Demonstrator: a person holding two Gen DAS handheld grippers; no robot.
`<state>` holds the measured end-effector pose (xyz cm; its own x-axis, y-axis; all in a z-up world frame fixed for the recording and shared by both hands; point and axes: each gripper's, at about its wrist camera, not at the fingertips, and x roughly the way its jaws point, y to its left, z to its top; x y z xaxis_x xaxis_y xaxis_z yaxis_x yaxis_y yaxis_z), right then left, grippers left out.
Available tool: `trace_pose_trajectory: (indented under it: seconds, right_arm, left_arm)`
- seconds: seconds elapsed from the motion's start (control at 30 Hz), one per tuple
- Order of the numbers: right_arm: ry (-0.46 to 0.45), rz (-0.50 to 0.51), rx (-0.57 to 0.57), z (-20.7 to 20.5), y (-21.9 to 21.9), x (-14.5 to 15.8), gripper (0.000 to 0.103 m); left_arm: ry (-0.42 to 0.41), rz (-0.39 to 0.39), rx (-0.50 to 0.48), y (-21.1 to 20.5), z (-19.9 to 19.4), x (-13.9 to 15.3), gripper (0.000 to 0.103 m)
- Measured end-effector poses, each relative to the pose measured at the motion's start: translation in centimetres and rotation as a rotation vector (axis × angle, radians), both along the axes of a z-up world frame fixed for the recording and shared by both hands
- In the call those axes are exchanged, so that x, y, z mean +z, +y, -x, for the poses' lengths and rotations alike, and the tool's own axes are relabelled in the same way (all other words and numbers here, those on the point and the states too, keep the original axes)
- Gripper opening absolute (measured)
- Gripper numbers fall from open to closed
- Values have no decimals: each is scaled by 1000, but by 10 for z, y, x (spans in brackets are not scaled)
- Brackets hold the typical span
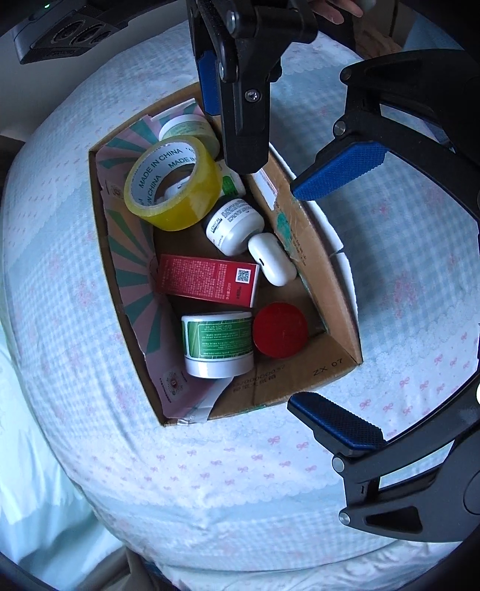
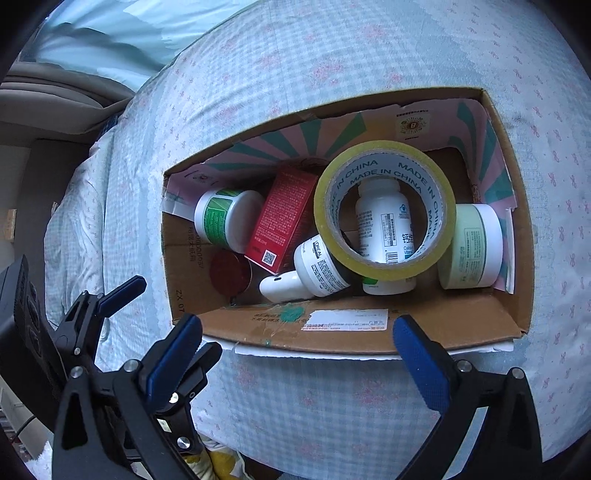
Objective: Organize rigid objects
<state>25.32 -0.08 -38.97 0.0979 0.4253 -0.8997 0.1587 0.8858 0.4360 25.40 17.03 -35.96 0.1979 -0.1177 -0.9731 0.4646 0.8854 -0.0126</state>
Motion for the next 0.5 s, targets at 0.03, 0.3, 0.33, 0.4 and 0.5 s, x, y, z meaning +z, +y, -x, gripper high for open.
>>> trace_pose_trajectory:
  seconds: [0.03,0.3,0.33,0.4,0.5]
  right_arm:
    - [-11,-4,6,2,-2,5,103]
    - [-155,4,44,25,-38,92,103]
    - [-177,17,44,30,-45,110,103]
    - [-230,54,34,40,-58,147,103]
    - [-338,150,24,59,-75,207,103]
  left_arm:
    - [-8,3,10,-2,2,6,103]
    - [-37,46,160,-20,17,87,103]
    - [-56,58,173,-25,20,104,103]
    - [-104,64,204,-33,27,141,103]
    - [-178,105,281,-37,39,201,103]
